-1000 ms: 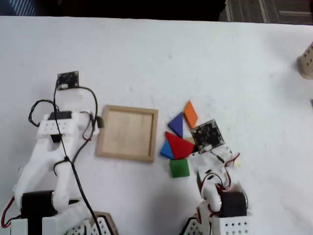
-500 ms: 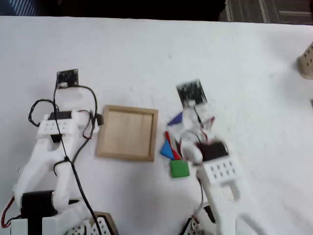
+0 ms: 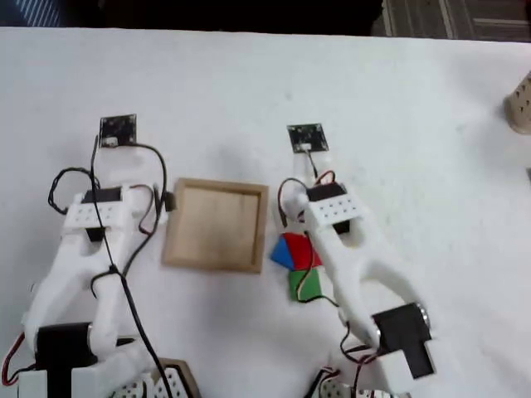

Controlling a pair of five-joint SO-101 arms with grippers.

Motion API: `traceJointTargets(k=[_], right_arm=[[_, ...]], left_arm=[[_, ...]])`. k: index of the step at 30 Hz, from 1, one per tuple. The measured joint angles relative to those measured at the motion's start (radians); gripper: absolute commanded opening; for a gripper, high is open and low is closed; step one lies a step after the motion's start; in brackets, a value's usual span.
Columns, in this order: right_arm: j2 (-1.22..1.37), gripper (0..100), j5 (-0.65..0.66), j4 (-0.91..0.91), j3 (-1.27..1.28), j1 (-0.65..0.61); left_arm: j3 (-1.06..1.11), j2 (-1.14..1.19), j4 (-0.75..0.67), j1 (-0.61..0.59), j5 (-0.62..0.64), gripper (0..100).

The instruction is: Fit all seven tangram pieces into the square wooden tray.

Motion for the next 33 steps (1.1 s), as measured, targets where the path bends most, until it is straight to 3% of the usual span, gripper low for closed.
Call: traceJointTargets(k=[13,18,28,33], right_arm=[[0.186,16.5,0.002,0.000,-0.153,0.003],[0.186,27.2,0.002,0.000,-0.153,0.002],[0.196,29.0,-0.040,0.005,-0.203,0.000],[0.195,29.0,-0.129,0.080,-0.276,0.002]], left_arm=[[0.000,0.000,-0.002,0.000,0.000,25],[0.000,0.000,-0.002,0.000,0.000,25],[0.000,0.000,-0.005,0.000,0.000,25],[0.000,0.000,-0.005,0.000,0.000,25]])
